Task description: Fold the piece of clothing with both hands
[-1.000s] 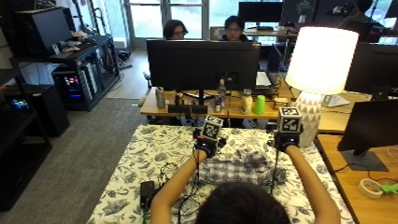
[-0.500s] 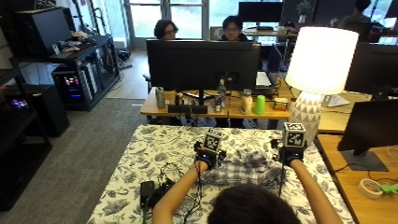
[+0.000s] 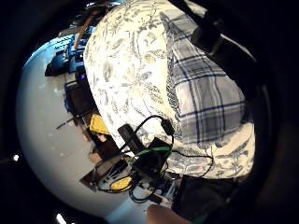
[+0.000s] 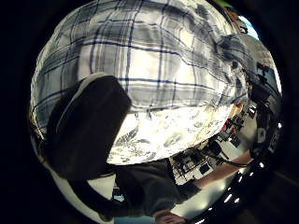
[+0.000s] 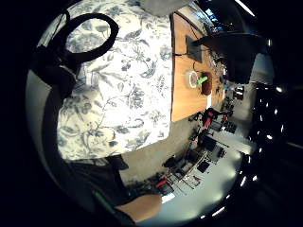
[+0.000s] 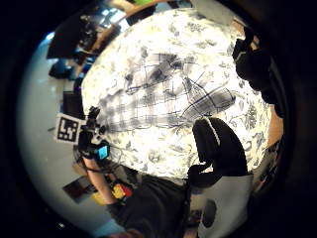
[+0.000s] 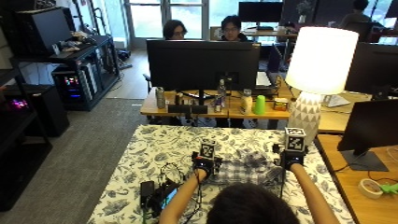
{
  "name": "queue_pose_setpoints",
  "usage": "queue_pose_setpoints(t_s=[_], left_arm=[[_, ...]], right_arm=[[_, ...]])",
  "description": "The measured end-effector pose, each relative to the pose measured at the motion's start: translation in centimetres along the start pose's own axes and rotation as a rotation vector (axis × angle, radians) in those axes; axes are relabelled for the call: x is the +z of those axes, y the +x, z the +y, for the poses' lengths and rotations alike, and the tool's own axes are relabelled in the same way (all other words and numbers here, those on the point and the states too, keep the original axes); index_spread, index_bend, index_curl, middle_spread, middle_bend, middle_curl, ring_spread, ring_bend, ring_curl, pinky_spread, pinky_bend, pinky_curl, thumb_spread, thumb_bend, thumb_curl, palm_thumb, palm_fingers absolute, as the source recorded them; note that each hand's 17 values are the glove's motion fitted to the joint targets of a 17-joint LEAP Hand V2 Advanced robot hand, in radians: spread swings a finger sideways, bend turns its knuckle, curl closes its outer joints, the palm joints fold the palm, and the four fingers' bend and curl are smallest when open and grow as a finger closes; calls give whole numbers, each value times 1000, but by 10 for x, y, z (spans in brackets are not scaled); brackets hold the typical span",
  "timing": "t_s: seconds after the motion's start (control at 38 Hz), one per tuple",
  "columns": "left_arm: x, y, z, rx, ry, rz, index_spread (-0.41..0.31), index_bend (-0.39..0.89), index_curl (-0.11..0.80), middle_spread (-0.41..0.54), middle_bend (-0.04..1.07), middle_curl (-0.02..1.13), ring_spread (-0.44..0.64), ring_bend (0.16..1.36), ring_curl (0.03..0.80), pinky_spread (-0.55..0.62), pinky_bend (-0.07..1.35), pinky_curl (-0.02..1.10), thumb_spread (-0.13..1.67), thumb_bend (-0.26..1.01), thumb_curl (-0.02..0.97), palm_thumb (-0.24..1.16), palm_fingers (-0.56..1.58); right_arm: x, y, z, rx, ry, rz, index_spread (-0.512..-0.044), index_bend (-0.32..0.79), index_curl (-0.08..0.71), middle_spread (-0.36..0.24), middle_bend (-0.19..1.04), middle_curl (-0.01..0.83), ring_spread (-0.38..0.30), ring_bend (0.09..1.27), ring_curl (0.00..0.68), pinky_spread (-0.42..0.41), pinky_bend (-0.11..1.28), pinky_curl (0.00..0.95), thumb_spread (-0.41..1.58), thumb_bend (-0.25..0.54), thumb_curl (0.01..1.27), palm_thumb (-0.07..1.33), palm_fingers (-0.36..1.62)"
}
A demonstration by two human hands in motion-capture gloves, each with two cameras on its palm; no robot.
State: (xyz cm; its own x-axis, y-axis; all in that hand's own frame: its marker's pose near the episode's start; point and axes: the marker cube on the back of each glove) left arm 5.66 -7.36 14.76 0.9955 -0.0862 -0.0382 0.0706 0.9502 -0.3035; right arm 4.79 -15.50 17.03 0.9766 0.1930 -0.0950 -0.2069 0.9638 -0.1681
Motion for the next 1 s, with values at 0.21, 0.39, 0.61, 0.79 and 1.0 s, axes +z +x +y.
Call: queue_pose_setpoints(t_s=[0.21,0.39,0.61,0.79,1.0], left_arm=[[39,7,-16,-26,-151,19,-93,101,263,263,132,224,289,639,394,316,771,441,1262,-29,193,48,-7],[50,6,-17,-107,-206,25,-96,116,254,276,169,224,354,639,366,377,795,421,1272,-13,187,41,-5],[49,6,-21,-105,-184,30,-102,121,246,284,172,232,400,634,349,398,814,406,1281,-9,186,43,-13],[48,7,-24,-33,-173,54,-104,126,243,278,167,236,409,635,339,398,832,397,1281,-10,186,52,-11],[48,8,-26,-55,-173,77,-108,144,254,265,164,240,416,627,326,397,834,386,1275,-8,190,72,-2]], right_arm=[[31,-1,-15,41,-61,-22,-259,69,219,-123,220,461,-139,523,428,-137,433,392,1107,-26,347,810,1018],[18,-24,53,100,-175,-67,-270,59,209,-99,195,456,-117,468,424,-49,439,404,1139,-28,328,764,791],[49,-36,41,178,-307,-96,-298,-15,142,-11,84,379,-12,522,432,94,673,450,1129,-73,277,541,409],[72,-50,38,320,-414,-12,-301,-15,71,23,126,326,26,660,426,95,870,458,1115,-38,265,474,389],[75,-64,46,439,-546,57,-298,5,30,-3,256,361,-35,753,426,-30,918,442,1109,-5,293,574,604]])
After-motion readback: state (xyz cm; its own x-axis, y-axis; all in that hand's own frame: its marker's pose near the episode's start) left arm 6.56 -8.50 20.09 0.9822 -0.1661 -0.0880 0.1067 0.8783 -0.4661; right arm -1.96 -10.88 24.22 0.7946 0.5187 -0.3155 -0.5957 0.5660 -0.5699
